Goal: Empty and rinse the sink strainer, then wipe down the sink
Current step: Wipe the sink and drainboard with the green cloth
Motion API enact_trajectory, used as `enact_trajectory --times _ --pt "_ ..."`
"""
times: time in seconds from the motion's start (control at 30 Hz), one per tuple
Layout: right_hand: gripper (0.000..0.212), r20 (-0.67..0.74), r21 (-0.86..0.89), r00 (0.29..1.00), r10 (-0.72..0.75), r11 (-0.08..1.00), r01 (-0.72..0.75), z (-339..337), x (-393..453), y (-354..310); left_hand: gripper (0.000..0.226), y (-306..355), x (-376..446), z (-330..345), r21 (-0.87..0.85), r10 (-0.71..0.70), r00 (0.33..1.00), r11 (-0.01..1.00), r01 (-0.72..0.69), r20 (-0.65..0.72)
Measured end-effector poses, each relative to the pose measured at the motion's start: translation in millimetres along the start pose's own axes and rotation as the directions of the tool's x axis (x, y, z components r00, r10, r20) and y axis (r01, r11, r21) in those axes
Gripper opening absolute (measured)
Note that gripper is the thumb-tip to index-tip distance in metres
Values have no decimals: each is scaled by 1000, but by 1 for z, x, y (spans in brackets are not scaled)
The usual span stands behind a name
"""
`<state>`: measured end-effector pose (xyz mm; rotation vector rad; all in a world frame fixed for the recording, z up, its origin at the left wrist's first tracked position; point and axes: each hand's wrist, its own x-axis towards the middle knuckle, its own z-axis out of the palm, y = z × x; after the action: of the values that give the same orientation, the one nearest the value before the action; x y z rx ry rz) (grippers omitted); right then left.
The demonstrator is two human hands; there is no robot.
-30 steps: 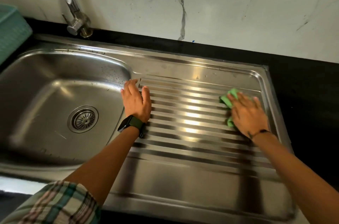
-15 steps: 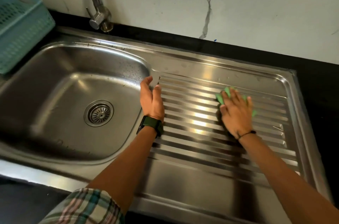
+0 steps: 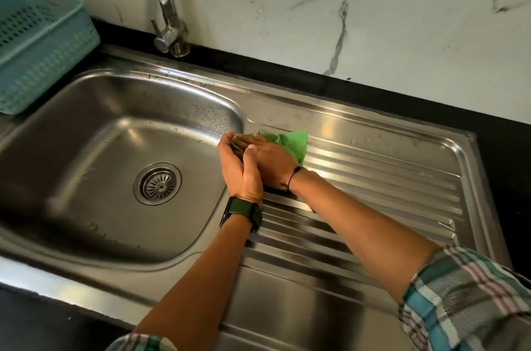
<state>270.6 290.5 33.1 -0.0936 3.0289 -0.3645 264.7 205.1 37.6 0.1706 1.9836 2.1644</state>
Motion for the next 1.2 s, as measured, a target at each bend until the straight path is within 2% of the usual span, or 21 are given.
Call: enact_trajectory --times 0.2,0.27,0.47,0.57,0.67,0.83,0.9,0.97,1.03,1.07,1.13,1.2 --pt "41 -69 63 997 33 998 -29 -7 -24 -5 56 -1 0 -2 101 3 1000 995 -5 22" --pt "41 -69 34 997 25 999 -22 -11 -52 5 55 -2 0 -3 112 5 999 994 -9 32" --pt "37 -183 -1 949 256 965 -260 -13 -171 52 56 -1 -1 -5 82 -6 997 997 0 76" --pt "42 -166 89 918 360 933 -350 -16 -202 57 56 0 -3 -7 49 -24 996 999 20 84" --pt "69 -199 190 886 419 903 -385 -16 -228 62 56 2 -3 -8 19 -51 996 999 50 76" --pt "65 -259 365 837 482 851 -377 -16 -245 65 55 2 -2 -4 43 -40 995 998 36 89" --pt "65 -295 357 875 383 894 -271 -13 -225 53 59 1 -3 -2 79 -4 992 997 -6 124" --pt "57 -294 232 942 163 968 -95 -7 -187 34 69 0 -4 0 102 19 988 994 -34 151" --pt "43 -232 86 972 -35 995 57 0 -136 19 69 -2 -3 0 109 28 990 993 -43 140" --pt "39 -194 40 977 -86 995 95 2 -110 13 65 -3 -2 0 111 26 992 993 -40 125" --pt "46 -124 16 987 -100 995 102 5 -68 7 56 -5 0 -2 105 19 995 994 -30 100" --pt "52 -123 -60 990 -73 996 66 9 -39 8 54 -6 1 -2 97 25 996 995 -33 86"
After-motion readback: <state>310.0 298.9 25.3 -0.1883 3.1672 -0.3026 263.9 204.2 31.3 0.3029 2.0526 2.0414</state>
